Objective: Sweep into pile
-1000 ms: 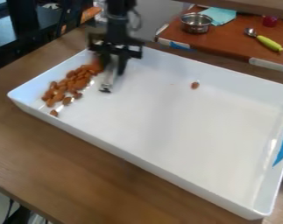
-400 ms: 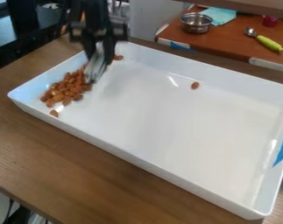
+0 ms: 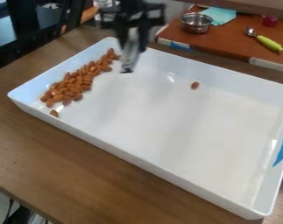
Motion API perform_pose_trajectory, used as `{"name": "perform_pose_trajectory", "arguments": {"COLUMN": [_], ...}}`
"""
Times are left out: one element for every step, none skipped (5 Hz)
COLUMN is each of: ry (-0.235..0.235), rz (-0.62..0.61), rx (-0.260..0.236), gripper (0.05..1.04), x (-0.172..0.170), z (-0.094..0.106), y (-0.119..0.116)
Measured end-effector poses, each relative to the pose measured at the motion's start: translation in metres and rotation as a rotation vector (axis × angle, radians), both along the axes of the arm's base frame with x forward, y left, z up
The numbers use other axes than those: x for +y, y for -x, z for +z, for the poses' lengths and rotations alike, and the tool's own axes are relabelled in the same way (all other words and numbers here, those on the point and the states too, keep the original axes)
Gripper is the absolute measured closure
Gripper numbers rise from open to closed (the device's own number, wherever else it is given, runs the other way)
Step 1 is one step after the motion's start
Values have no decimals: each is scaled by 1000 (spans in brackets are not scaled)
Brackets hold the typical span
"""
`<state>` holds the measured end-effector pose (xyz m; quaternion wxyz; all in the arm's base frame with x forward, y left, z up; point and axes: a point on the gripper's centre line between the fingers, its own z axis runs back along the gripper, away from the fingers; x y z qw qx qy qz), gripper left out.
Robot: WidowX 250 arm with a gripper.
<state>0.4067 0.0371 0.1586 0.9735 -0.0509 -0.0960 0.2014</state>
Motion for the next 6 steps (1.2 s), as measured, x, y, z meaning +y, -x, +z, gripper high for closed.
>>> {"name": "perform_pose_trajectory", "arguments": {"ry": [-42,-95,-159,-213,-247,-280], "rz": [-92,-147,-164,-180,-164,-140], "rx": [-2,5,-16,15,56,75], "gripper": [702,702,702,702,702,702], "x": [-49,-83,-106,-127,-130,-131], "z": [-1,-14,-22,-40,-58,-71], "y": [1,6,9,11,-3,-19]}}
